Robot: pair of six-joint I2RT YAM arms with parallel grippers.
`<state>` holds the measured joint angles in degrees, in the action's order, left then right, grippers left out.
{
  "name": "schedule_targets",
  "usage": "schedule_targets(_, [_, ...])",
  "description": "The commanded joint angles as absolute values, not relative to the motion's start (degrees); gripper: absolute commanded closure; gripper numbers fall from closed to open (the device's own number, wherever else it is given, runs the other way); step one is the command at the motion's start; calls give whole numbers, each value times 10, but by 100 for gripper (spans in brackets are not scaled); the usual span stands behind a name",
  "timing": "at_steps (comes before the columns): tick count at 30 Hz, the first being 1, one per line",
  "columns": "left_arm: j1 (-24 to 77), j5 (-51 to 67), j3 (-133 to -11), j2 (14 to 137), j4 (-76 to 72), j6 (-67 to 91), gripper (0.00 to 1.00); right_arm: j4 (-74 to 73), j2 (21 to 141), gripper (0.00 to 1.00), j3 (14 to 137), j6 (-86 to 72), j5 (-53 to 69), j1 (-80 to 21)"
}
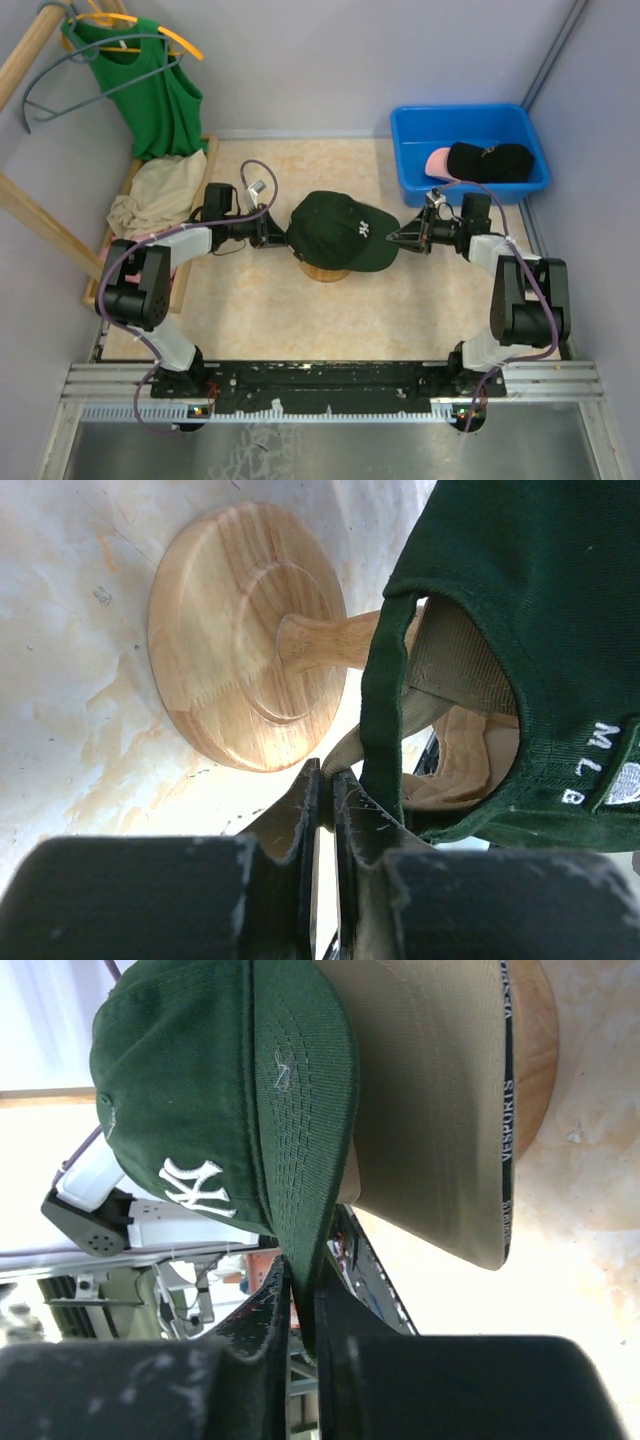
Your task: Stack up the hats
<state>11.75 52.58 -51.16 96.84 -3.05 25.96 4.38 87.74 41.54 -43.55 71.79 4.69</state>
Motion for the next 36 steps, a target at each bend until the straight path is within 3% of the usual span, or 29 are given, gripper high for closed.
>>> schedule_targets(1, [108,489,-488,990,3,225,90,-11,902,86,428,-390,620,69])
schedule_targets(3, [108,491,-487,991,2,226,90,-5,906,85,427,-390,617,68])
schedule_targets(6, [108,491,-488,991,1,226,90,1,913,74,429,-394,613,68])
schedule_targets(16, [108,491,-490,991,3,227,90,10,916,63,446,-394,589,69])
schedule_targets(25, [105,487,-489,975,-1,236,89,-77,868,51,503,-349,541,69])
schedule_targets(28, [99,486,-490,966,-2,248,83,-106,855,49,528,-335,523,69])
schedule_targets(31, [94,487,-488,953,-7,258,69,-134,849,48,552,-325,513,68])
schedule_targets(36, [77,478,-475,927,-11,269,60,-179,840,47,584,-298,481,69])
